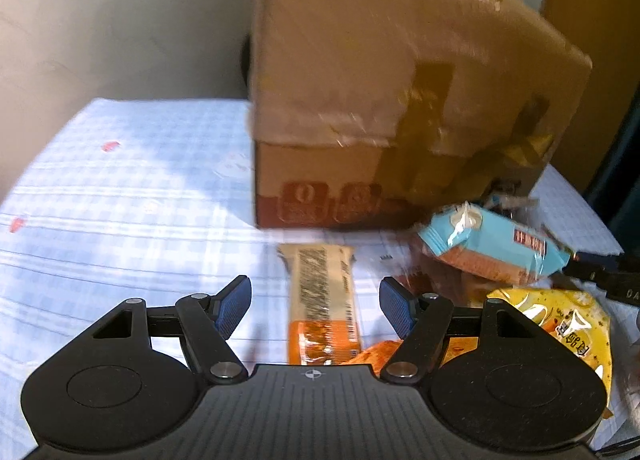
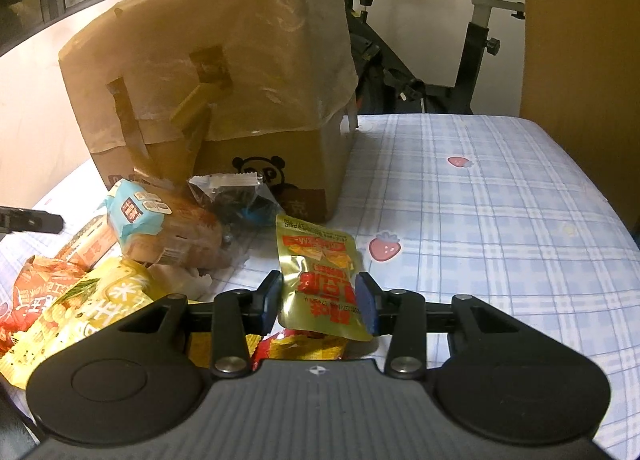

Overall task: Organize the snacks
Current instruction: 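Grasp the orange-wrapped bar with the left gripper while the right gripper grasps the gold sachet, then carry both items over the box and open both grippers to drop them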

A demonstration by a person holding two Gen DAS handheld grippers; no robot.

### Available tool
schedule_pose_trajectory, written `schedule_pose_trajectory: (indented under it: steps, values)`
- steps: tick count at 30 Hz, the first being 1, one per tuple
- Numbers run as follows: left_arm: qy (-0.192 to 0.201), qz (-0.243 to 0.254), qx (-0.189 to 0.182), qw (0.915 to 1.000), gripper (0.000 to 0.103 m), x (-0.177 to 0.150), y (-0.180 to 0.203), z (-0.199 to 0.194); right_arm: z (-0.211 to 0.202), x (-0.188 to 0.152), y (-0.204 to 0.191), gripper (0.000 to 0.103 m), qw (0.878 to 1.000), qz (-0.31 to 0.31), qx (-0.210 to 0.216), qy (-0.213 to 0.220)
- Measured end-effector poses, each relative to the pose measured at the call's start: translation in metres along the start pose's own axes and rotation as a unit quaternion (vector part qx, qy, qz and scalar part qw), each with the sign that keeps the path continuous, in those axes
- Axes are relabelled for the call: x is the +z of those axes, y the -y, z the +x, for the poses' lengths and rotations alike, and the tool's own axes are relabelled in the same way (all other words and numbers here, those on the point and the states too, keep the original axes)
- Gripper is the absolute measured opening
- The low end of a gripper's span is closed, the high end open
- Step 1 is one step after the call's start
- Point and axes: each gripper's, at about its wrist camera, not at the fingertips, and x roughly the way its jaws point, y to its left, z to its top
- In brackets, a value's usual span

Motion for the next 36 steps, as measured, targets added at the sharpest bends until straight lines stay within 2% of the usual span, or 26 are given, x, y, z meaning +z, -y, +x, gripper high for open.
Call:
schedule_pose_trajectory:
  steps: [5, 8, 9, 10, 15, 20, 24, 36]
  values:
    - [-0.03, 0.008, 0.02, 0.9993, 0.07, 0.003, 0.003, 0.025, -0.005, 0.0, 0.001, 0.042, 1.0, 0.003, -0.006, 0.008]
    - [-0.035, -0.023, 0.014, 0.999, 0.058, 0.003, -0.008, 0.033, -0.009, 0.0, 0.003, 0.042, 1.0, 0.008, -0.008, 0.012]
    - [-0.033, -0.035, 0.006, 0.9988, 0.045, 0.003, -0.012, 0.034, -0.01, 0.0, 0.003, 0.042, 1.0, 0.009, -0.009, 0.014]
    - [-0.029, -0.043, -0.003, 0.9986, 0.042, 0.003, -0.016, 0.033, -0.011, 0.0, 0.004, 0.042, 1.0, 0.011, -0.009, 0.015]
    - [-0.023, -0.022, 0.027, 0.9991, 0.042, 0.0, -0.015, 0.027, -0.016, 0.0, 0.007, 0.042, 1.0, 0.016, -0.012, 0.02]
    - [-0.007, -0.018, 0.031, 0.9993, 0.042, -0.002, -0.021, 0.01, -0.021, 0.002, 0.008, 0.042, 0.999, 0.023, -0.013, 0.028]
    - [0.017, -0.006, 0.036, 0.9992, 0.042, 0.002, -0.024, -0.009, -0.027, 0.005, 0.006, 0.042, 0.999, 0.029, -0.005, 0.041]
    - [0.092, -0.017, 0.026, 0.9953, 0.042, 0.024, -0.021, -0.066, -0.054, 0.028, -0.011, 0.042, 0.996, 0.015, 0.011, 0.089]
